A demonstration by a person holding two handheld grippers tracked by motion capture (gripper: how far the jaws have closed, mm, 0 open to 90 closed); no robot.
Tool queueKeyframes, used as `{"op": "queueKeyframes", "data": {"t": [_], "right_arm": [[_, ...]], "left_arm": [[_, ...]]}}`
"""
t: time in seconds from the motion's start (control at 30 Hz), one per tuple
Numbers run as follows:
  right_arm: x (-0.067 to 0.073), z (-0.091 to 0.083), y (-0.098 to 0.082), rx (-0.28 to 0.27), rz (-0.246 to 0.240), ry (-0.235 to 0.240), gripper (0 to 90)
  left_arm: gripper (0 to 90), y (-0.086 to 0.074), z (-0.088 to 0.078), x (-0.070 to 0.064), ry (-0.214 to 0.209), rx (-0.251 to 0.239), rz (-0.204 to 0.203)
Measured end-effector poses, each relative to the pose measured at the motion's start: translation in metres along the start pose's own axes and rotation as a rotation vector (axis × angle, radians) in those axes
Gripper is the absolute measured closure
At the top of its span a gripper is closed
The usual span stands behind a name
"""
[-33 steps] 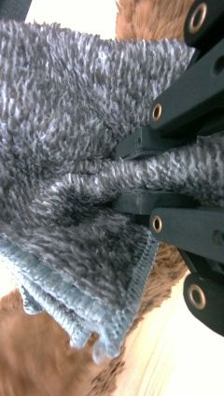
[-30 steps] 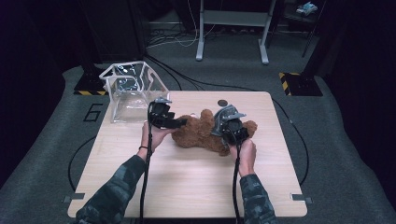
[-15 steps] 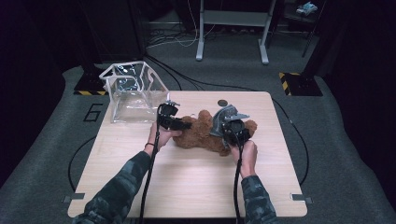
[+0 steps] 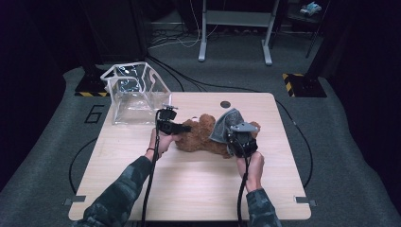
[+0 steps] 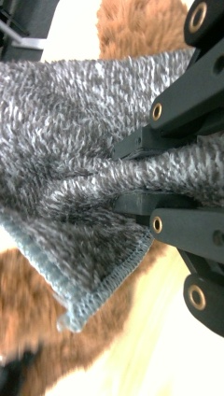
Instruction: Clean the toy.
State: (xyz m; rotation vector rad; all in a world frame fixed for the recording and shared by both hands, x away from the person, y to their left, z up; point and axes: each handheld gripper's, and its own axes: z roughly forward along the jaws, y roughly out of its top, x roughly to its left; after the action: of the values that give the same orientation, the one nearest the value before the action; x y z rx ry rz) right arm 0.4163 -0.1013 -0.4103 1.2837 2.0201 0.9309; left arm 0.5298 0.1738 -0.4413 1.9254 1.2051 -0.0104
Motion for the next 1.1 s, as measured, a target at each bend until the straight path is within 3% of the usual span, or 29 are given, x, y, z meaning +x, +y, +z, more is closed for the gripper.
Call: {"op": "queueKeyframes", "data": {"t": [0.1, 0.2, 0.3, 0.37, 0.47, 0.5, 0.53, 0.57, 0.63, 0.67, 0.73, 0.87, 0.97, 1.1], "right_arm": [[0.014, -0.008, -0.007, -0.011, -0.043, 0.029, 76.7], [0.022, -0.003, -0.011, 0.014, -0.065, 0.038, 76.7], [0.015, 0.018, -0.007, 0.053, -0.033, 0.021, 76.8], [0.009, 0.033, -0.005, 0.094, -0.005, 0.015, 76.8], [0.005, 0.042, -0.004, 0.101, -0.005, 0.002, 76.9], [0.003, 0.043, -0.002, 0.102, 0.002, 0.001, 76.9], [0.002, 0.044, -0.001, 0.111, 0.000, 0.001, 76.9], [0.001, 0.045, -0.001, 0.110, 0.007, 0.000, 76.9], [-0.001, 0.047, 0.001, 0.112, -0.005, -0.003, 76.9], [-0.001, 0.047, 0.001, 0.122, -0.005, -0.004, 76.9], [-0.003, 0.049, 0.000, 0.120, 0.009, -0.003, 76.9], [-0.010, 0.051, -0.003, 0.129, 0.034, 0.016, 76.7], [-0.011, 0.049, -0.003, 0.124, 0.044, 0.028, 76.6], [-0.010, 0.040, -0.004, 0.097, 0.061, 0.039, 76.2]], "left_arm": [[69.5, -0.003, -0.004, -0.001, -0.011, 0.013, -0.005], [69.5, -0.006, -0.006, -0.005, -0.004, 0.011, -0.014], [66.8, -0.006, -0.009, -0.011, 0.027, 0.020, 0.038], [59.5, -0.003, -0.010, -0.014, 0.050, 0.014, 0.088], [47.6, 0.005, -0.014, -0.024, 0.056, -0.023, 0.199], [43.5, 0.008, -0.016, -0.029, 0.079, -0.035, 0.242], [38.6, 0.011, -0.017, -0.033, 0.059, -0.043, 0.269], [35.6, 0.013, -0.017, -0.037, 0.052, -0.039, 0.300], [29.8, 0.015, -0.013, -0.045, 0.121, -0.017, 0.376], [28.4, 0.015, -0.009, -0.045, 0.120, -0.003, 0.390], [26.5, 0.015, 0.001, -0.043, 0.170, 0.055, 0.413], [33.8, 0.009, 0.013, -0.030, 0.124, 0.083, 0.394], [43.3, 0.006, 0.015, -0.025, 0.129, 0.073, 0.401], [56.6, 0.003, 0.015, -0.017, 0.117, 0.065, 0.343]]}}
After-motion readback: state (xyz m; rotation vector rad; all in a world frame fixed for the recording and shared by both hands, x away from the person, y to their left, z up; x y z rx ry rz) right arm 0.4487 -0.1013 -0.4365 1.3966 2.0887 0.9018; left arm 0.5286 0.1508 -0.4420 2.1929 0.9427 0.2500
